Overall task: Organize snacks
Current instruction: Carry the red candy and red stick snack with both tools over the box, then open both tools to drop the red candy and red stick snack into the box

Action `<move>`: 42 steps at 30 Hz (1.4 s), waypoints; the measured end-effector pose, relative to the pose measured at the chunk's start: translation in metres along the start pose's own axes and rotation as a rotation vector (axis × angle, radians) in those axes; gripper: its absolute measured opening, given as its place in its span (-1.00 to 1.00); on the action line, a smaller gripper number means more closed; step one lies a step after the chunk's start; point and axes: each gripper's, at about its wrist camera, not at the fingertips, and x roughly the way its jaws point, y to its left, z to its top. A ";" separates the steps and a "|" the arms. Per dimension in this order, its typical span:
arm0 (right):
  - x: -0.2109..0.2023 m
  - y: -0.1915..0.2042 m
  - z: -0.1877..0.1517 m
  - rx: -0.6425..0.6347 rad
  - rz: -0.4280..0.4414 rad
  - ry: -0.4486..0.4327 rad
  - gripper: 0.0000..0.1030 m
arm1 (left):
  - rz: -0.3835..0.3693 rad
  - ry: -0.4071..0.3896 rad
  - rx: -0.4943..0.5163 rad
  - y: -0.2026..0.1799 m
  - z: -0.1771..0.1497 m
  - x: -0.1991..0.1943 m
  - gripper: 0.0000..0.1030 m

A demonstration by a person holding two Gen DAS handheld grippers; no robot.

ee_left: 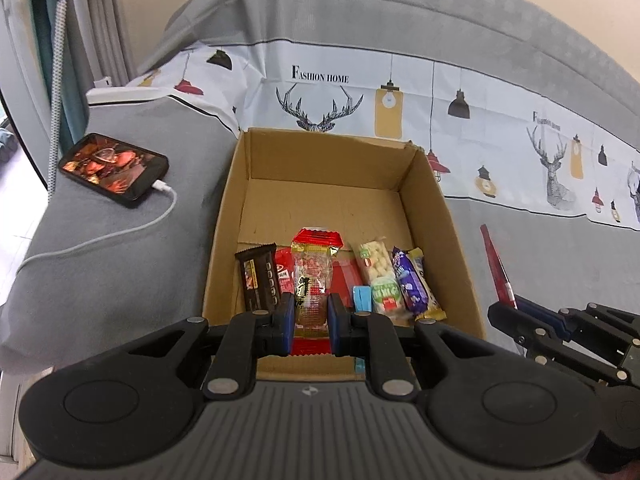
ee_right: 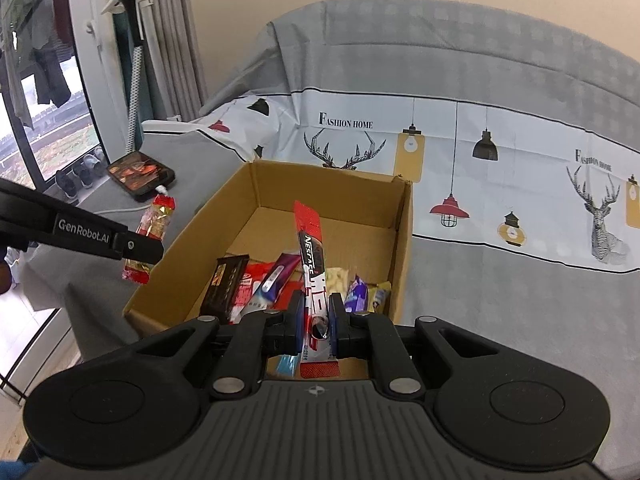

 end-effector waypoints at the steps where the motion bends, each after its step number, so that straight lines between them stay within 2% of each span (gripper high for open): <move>1: 0.006 -0.002 0.003 0.002 0.000 0.005 -0.76 | -0.003 0.007 0.001 0.001 0.003 0.006 -0.64; 15: 0.095 -0.015 0.018 0.039 -0.003 0.111 -0.76 | 0.011 0.124 0.023 0.006 0.031 0.099 -0.64; 24: 0.129 -0.021 0.018 0.054 0.001 0.160 -0.75 | 0.029 0.173 0.034 0.009 0.036 0.137 -0.64; 27: 0.135 -0.024 0.019 0.064 0.002 0.167 -0.69 | 0.047 0.175 0.047 0.009 0.038 0.145 -0.60; 28: 0.137 -0.025 0.019 0.069 0.000 0.169 -0.64 | 0.053 0.166 0.055 0.009 0.039 0.146 -0.29; 29: 0.139 -0.026 0.020 0.076 -0.001 0.175 -0.50 | 0.061 0.162 0.070 0.008 0.040 0.145 0.06; 30: 0.141 -0.028 0.022 0.087 -0.008 0.181 -0.04 | 0.075 0.157 0.080 0.007 0.042 0.143 0.83; 31: 0.140 -0.029 0.024 0.100 -0.022 0.181 0.37 | 0.094 0.138 0.077 0.007 0.043 0.139 1.00; 33: 0.132 -0.031 0.027 0.107 -0.046 0.160 0.48 | 0.121 0.062 0.063 0.010 0.041 0.123 1.00; 36: 0.112 -0.029 0.026 0.108 -0.059 0.136 0.68 | 0.112 0.099 0.073 0.010 0.035 0.113 1.00; 42: 0.060 -0.003 0.003 0.085 -0.049 0.106 0.80 | 0.110 0.104 0.022 0.009 0.004 0.074 1.00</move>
